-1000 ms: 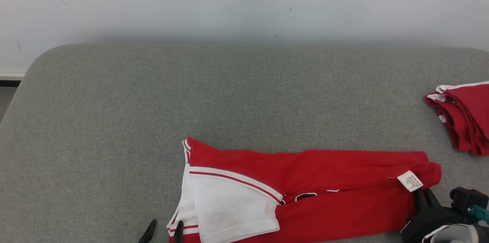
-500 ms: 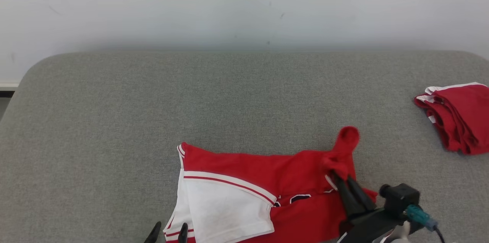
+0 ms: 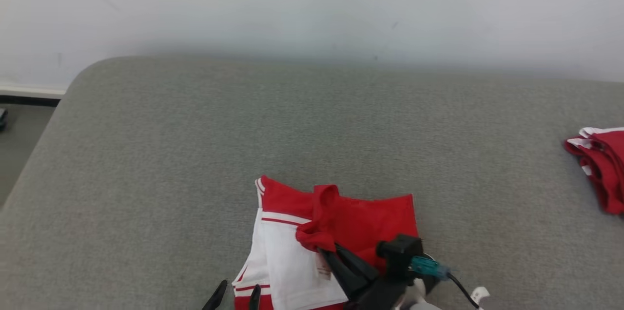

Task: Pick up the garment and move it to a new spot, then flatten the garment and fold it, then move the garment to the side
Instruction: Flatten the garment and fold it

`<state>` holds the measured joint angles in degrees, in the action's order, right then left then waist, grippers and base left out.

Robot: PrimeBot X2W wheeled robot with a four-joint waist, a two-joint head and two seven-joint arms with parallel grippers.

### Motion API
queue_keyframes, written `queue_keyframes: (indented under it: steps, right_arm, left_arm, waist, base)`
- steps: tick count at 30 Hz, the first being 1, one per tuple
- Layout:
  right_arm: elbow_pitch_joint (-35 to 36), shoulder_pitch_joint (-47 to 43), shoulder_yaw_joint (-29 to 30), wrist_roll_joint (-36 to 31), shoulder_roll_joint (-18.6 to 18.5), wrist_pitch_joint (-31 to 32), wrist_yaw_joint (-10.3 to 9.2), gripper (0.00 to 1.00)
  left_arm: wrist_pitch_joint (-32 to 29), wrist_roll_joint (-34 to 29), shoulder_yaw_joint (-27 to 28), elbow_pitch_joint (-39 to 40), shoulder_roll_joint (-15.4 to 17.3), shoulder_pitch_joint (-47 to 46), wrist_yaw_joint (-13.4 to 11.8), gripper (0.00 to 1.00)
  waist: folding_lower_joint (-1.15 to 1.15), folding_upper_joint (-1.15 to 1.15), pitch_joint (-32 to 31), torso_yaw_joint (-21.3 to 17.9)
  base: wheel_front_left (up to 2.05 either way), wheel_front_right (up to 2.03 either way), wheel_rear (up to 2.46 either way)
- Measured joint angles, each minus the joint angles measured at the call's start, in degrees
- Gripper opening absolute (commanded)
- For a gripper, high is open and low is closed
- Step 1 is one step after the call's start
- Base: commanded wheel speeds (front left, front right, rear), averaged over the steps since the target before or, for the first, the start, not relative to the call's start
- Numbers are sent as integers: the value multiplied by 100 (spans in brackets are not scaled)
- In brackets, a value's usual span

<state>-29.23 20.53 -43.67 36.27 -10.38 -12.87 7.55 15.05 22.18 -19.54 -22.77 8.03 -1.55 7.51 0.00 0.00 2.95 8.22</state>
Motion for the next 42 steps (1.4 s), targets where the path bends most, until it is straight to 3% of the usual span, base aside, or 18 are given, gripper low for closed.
queue_keyframes:
  steps: [7,9,10,14,18,24,28,32,42]
  right_arm:
    - [-955,553,-271,85,459,-105,0,0]
    - [-1192,653,-293,170,575,-131,0,49]
    - [-1255,689,-280,204,612,-147,0,100]
    - [-1308,842,-64,296,689,-204,0,100]
    - [-940,807,668,20,639,-211,0,100]
    - [-398,190,2165,-1076,416,-210,0,100]
    - [18,-313,3188,-1827,500,-211,0,100]
    - [433,-805,3852,-2475,631,-211,0,100]
    - [775,-1405,4296,-3049,728,-211,0,100]
  left_arm:
    - [0,7,-126,-59,-7,-23,0,100]
    - [0,21,-131,-80,-5,-19,0,100]
    - [0,24,-121,-86,-4,-15,1,100]
    - [0,23,25,-86,-3,3,0,100]
    - [0,-78,255,-52,-34,9,0,100]
    - [0,-404,732,99,-125,5,0,100]
    - [0,-668,1111,237,-216,8,1,100]
    - [0,-1014,1561,389,-291,31,1,100]
    - [0,-1358,2038,555,-402,282,1,100]
  waist:
    - [0,0,4,409]
    - [0,0,4,511]
    - [0,0,3,555]
    - [0,0,-9,636]
    - [0,0,-11,527]
    - [0,0,7,258]
    - [0,0,10,54]
    - [0,0,-11,-191]
    - [-1,0,-198,-560]
  base:
    - [0,0,0]
    - [0,0,0]
    - [0,0,0]
    - [0,0,0]
    - [0,0,0]
    - [0,0,0]
    - [0,0,0]
    - [0,0,0]
    - [0,0,0]
